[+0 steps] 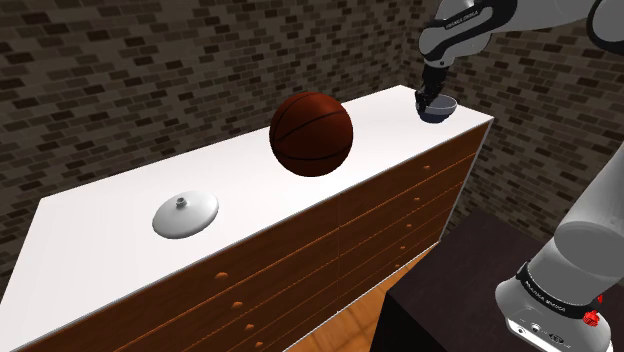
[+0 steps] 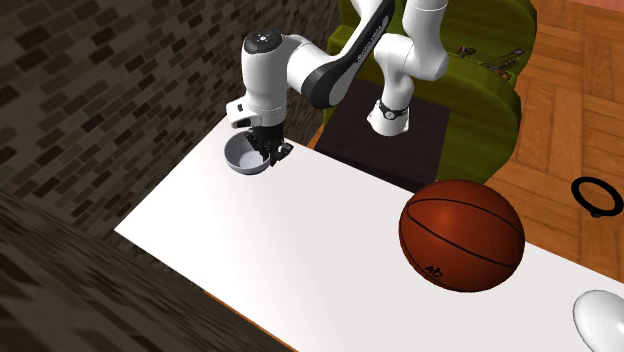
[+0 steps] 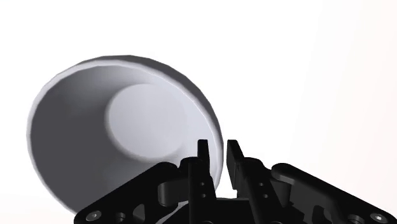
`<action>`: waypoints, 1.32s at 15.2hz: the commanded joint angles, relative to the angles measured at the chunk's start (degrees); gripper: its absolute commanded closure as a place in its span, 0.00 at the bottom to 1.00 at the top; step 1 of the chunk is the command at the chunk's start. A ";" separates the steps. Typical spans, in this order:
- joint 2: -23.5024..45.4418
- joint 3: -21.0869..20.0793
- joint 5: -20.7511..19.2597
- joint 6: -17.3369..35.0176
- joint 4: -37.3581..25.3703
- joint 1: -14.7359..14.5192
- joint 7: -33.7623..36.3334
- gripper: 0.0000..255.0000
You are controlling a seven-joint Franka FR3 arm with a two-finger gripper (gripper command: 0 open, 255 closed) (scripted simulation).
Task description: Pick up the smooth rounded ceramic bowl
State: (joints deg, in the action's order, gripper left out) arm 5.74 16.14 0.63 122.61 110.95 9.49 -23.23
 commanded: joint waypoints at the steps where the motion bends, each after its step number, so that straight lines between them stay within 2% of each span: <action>1: 0.01 0.00 0.01 0.05 0.03 0.00 0.00 1.00; 7: -0.02 0.04 0.01 -0.05 -0.04 0.06 -0.10 1.00; 20: -2.11 0.07 -0.67 -9.66 -7.64 -0.06 0.25 1.00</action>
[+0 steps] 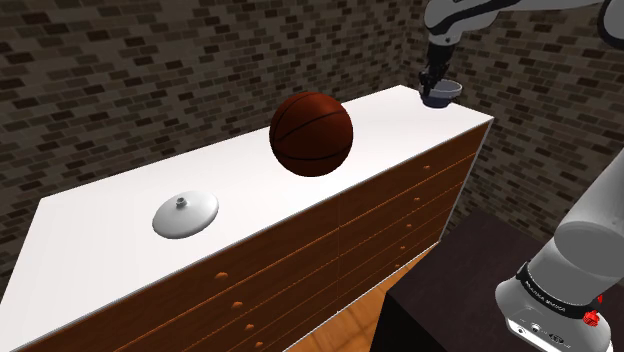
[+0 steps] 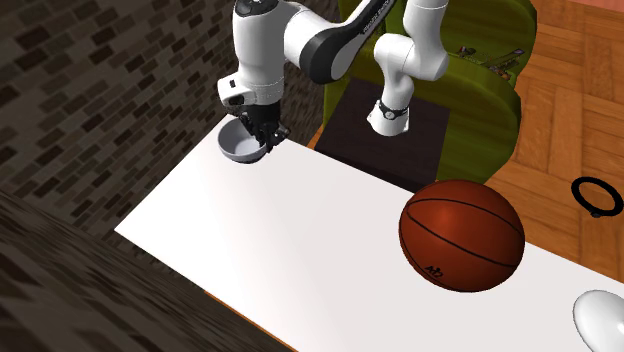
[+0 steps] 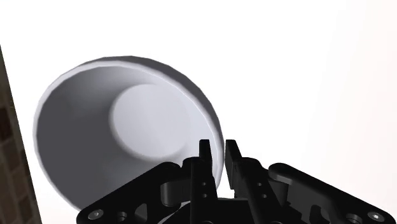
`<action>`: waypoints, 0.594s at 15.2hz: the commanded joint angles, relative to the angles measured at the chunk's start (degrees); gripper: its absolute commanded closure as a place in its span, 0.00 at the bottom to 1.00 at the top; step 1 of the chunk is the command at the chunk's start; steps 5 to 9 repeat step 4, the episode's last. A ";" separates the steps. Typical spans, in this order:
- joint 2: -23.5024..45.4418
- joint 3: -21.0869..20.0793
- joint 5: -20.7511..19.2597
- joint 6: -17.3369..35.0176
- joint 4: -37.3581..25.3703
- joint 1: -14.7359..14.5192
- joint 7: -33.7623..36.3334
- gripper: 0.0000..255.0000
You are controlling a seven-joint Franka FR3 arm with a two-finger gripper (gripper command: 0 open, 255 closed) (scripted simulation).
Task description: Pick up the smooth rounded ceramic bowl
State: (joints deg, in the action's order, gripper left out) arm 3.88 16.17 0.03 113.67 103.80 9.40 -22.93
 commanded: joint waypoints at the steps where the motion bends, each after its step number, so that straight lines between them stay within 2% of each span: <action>1: -0.32 0.04 -0.09 -1.47 -1.17 0.03 -0.04 1.00; 9: -0.39 0.04 -0.11 -2.34 -1.97 0.03 -0.04 1.00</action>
